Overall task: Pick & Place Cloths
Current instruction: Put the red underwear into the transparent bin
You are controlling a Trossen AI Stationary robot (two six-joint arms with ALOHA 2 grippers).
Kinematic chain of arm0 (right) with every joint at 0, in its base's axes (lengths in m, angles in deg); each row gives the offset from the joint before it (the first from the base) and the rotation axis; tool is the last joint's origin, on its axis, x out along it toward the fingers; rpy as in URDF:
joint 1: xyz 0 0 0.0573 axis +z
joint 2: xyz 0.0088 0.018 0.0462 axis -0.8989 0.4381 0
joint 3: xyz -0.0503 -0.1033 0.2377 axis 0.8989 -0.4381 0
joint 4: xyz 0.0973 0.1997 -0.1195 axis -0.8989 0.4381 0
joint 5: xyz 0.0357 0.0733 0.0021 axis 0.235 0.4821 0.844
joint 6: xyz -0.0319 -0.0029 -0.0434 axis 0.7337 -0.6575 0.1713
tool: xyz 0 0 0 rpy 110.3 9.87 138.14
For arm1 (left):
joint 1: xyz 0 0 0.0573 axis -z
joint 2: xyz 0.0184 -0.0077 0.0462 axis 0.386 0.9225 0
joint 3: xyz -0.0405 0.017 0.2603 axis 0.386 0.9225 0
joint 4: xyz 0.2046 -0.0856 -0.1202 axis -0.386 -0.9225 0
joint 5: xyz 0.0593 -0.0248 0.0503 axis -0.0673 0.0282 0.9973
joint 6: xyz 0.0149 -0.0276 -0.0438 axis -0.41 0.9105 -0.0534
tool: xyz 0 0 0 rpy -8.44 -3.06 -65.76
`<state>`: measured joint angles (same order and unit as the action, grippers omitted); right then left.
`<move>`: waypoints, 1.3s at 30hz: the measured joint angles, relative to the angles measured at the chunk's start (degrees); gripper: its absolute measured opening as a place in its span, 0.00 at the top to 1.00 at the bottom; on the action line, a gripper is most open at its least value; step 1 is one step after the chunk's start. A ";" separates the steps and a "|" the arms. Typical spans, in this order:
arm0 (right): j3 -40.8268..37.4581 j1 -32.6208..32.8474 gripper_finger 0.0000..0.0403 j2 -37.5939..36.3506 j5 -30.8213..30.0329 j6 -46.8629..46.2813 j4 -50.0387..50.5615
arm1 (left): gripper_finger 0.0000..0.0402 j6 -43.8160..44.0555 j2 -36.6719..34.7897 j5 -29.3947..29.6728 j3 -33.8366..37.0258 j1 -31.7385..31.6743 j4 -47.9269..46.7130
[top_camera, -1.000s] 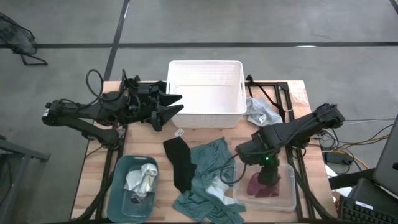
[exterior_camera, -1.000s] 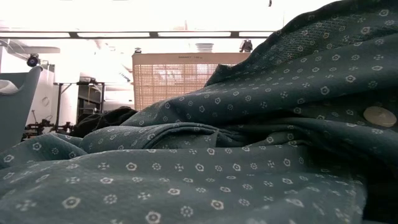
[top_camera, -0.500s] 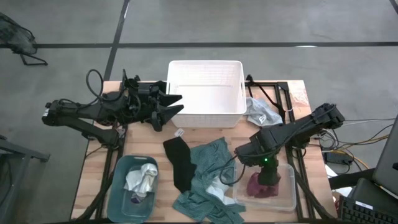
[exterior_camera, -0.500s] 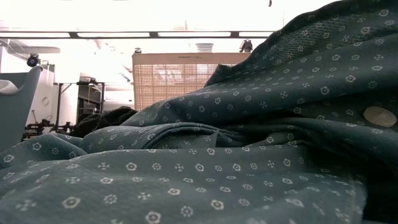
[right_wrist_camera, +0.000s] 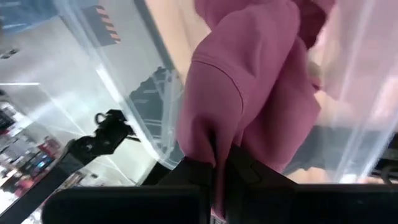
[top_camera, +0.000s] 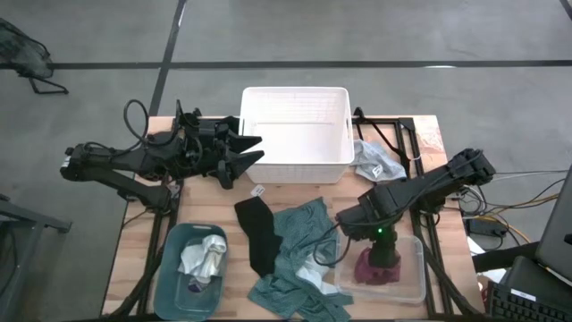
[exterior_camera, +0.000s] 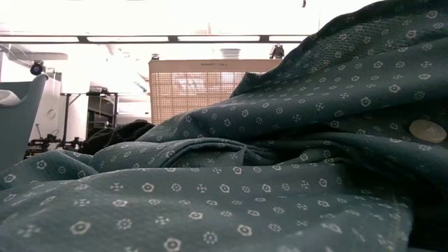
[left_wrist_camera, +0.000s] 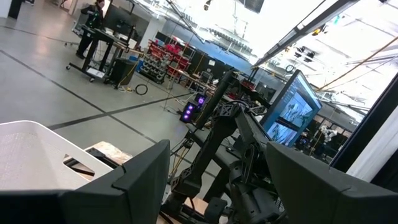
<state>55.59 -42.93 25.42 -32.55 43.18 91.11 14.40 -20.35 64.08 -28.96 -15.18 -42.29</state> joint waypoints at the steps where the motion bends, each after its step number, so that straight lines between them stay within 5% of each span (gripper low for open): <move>1: 0.09 0.00 0.98 0.00 0.80 -0.02 -0.20 | 0.33 0.18 0.00 0.00 0.00 0.00 0.00; 18: 0.50 0.38 0.98 -0.33 5.00 -2.56 -5.68 | 0.33 0.49 -0.02 0.02 0.71 0.00 0.22; 24: -0.39 0.34 0.96 -0.17 -1.35 -7.25 -5.27 | 0.33 1.27 -0.02 -0.05 0.83 0.00 0.09; 39: 3.85 0.28 0.50 -0.39 -1.31 -14.39 -5.06 | 0.33 9.07 -0.02 -2.73 0.84 -0.04 -16.29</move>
<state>59.44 -42.65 25.02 -33.86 28.78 86.05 23.47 -20.37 61.34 -28.12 -15.22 -58.58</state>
